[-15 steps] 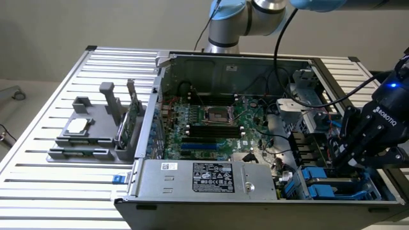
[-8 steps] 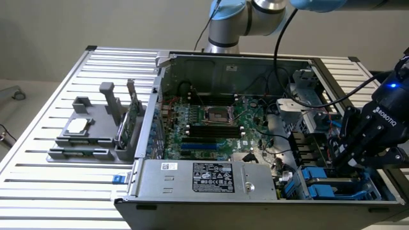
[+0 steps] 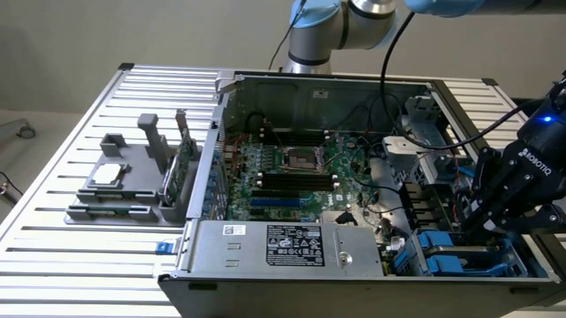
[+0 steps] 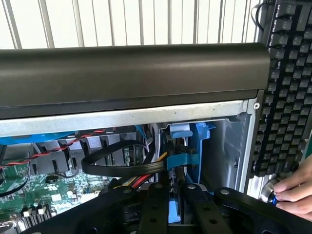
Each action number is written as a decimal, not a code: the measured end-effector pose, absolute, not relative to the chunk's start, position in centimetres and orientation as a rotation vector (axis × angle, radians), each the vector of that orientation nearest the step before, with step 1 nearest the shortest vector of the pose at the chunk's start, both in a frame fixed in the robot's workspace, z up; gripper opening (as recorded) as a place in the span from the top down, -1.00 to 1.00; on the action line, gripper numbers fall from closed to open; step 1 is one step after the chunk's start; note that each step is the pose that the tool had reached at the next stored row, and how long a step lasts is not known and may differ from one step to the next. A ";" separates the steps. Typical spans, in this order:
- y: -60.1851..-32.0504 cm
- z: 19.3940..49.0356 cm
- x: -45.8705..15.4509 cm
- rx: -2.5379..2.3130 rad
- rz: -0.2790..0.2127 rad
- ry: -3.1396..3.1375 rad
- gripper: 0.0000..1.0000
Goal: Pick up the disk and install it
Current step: 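Insert the first disk wire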
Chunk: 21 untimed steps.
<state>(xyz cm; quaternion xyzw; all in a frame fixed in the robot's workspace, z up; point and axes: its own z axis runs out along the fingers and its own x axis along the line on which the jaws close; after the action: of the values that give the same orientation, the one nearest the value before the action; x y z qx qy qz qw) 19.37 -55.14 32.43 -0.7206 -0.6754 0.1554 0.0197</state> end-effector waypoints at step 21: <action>-56.0 31.8 19.3 -2.226 0.460 -2.092 0.66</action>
<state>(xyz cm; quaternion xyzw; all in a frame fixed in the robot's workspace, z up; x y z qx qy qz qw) 19.32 -56.01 31.82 -0.7204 -0.6769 0.1490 0.0260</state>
